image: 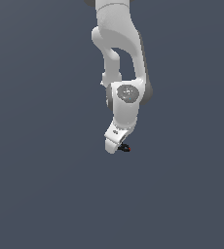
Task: Pick up the object and move it to a goal position.
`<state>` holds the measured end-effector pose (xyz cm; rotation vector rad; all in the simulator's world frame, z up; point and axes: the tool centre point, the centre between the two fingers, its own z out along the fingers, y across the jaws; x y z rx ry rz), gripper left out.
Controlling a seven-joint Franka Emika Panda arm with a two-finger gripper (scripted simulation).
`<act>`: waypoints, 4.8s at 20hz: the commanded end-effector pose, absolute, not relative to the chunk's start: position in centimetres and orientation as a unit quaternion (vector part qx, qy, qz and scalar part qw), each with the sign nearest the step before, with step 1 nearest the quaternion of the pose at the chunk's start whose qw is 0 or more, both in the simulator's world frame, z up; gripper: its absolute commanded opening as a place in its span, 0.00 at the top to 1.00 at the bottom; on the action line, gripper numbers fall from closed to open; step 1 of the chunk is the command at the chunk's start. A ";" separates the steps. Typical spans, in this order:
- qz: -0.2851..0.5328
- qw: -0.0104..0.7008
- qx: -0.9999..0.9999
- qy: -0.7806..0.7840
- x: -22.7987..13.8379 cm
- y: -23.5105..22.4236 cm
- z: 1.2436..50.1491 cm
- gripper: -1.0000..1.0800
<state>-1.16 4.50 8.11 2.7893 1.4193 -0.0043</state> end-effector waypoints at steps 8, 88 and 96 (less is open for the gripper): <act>0.000 0.001 0.850 0.527 -1.7 5.6 6.6 0.04; 0.323 0.095 0.665 0.667 11.6 1.9 35.1 1.00; 0.376 0.107 0.622 0.678 11.7 1.0 41.4 1.00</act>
